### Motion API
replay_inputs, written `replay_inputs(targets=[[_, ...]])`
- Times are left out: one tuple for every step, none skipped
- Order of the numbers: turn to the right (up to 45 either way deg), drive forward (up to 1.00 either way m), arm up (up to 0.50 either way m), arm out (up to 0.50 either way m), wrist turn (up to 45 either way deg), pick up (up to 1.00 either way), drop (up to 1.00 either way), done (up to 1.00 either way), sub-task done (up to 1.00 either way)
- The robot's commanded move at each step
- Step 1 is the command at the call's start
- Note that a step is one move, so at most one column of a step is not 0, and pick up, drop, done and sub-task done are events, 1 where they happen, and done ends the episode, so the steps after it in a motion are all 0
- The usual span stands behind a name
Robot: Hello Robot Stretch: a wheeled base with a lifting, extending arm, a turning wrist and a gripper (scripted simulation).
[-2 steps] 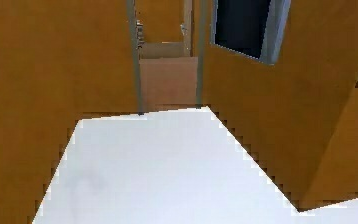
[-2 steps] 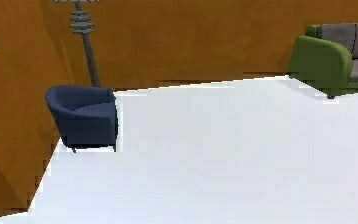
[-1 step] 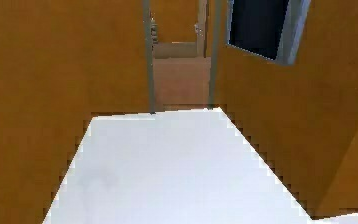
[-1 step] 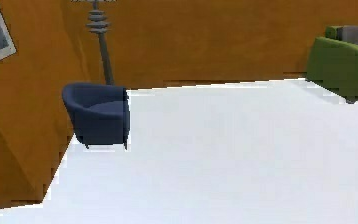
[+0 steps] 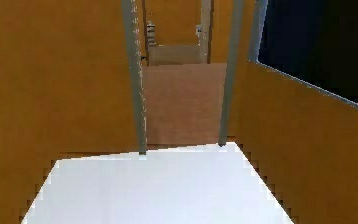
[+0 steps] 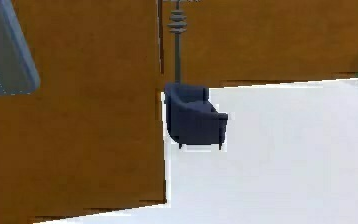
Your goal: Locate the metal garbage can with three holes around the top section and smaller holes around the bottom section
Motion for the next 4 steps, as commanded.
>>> replay_inputs(targets=[[0.0,1.0,0.0,0.0,0.0,0.0,0.0,0.0,0.0],[0.0,0.75,0.0,0.0,0.0,0.0,0.0,0.0,0.0],[-3.0,0.0,0.0,0.0,0.0,0.0,0.0,0.0,0.0],[45.0,0.0,0.0,0.0,0.0,0.0,0.0,0.0,0.0]])
